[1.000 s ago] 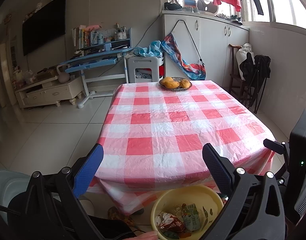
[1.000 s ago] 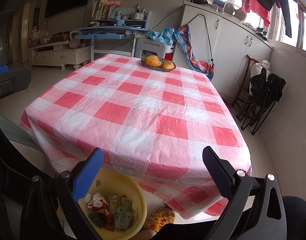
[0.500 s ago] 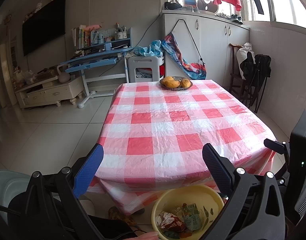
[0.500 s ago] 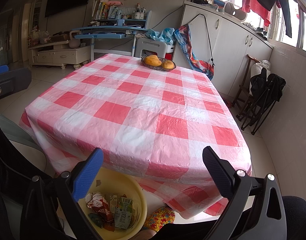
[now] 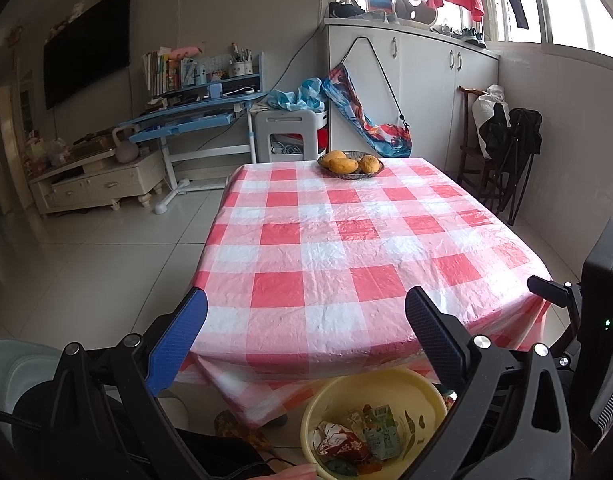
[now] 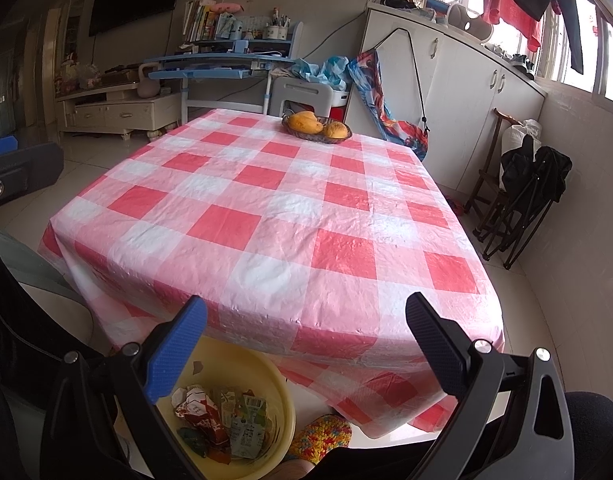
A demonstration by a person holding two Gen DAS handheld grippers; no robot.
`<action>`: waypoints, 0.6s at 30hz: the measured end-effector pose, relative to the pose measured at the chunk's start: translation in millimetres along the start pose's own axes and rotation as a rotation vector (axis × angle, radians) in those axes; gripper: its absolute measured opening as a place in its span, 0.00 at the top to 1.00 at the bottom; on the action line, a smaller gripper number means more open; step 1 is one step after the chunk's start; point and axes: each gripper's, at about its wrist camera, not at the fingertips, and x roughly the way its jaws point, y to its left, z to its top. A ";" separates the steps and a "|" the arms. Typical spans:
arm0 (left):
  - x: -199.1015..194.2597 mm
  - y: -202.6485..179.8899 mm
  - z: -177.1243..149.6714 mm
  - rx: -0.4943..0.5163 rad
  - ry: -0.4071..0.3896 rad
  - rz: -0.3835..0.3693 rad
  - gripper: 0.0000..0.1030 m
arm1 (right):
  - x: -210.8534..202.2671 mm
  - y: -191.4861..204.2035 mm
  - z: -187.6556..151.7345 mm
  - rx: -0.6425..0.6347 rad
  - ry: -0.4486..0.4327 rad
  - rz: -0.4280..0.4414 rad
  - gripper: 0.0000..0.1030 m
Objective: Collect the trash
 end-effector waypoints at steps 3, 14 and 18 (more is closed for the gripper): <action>-0.6 -2.1 -1.0 0.004 0.001 -0.003 0.07 | -1.3 -2.1 0.6 0.006 -0.003 0.002 0.08; -4.5 -7.4 0.2 0.010 0.004 -0.023 0.07 | -2.6 -6.0 1.5 0.017 -0.007 0.006 0.08; -5.6 -8.2 1.2 0.012 0.000 -0.026 0.07 | -2.5 -5.8 1.4 0.019 -0.006 0.006 0.08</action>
